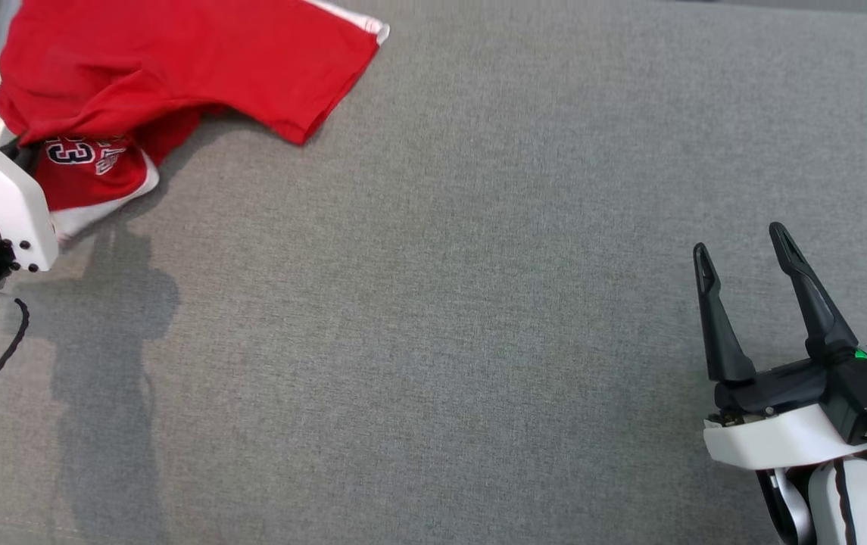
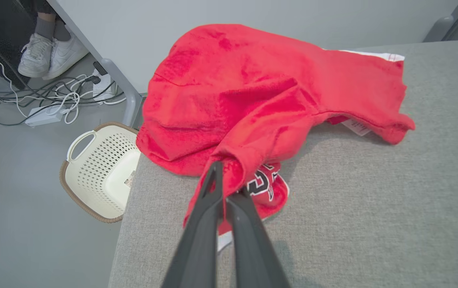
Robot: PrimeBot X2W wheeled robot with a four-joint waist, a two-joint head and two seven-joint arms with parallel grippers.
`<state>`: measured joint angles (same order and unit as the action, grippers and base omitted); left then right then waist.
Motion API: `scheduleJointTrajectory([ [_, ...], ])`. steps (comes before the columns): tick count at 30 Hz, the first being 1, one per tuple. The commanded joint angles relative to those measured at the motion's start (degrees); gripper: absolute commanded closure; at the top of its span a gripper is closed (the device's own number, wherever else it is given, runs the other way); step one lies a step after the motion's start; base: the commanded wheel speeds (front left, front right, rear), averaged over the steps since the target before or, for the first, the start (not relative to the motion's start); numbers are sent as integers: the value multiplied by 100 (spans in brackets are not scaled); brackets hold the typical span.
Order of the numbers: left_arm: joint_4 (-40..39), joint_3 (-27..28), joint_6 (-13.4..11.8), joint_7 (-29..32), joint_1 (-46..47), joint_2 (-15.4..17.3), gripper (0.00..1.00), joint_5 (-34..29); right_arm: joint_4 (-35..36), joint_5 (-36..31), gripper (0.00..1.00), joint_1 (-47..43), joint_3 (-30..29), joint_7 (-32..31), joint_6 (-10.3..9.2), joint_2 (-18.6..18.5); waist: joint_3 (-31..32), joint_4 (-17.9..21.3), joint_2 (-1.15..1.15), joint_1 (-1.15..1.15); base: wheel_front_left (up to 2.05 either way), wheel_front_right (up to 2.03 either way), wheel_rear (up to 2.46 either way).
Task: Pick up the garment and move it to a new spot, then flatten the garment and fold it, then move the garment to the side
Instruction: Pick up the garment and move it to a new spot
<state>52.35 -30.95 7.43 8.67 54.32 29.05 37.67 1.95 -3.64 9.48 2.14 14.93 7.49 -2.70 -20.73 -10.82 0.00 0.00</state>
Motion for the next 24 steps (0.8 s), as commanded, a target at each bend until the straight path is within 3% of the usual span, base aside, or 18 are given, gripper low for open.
scheduleJointTrajectory([
  [1,-105,-52,-3,30,109,83,100,15,-24,76,0,-41,-27,43,1,-35,167,-11,0,0,0,0,0],
  [15,-1611,-351,-27,233,700,256,100,-81,-119,576,0,-185,-232,43,1,-35,1055,363,0,0,0,0,0],
  [24,-2755,-718,-31,604,1017,-31,100,-238,-130,778,0,-286,-376,43,1,-34,1318,764,0,0,0,0,0],
])
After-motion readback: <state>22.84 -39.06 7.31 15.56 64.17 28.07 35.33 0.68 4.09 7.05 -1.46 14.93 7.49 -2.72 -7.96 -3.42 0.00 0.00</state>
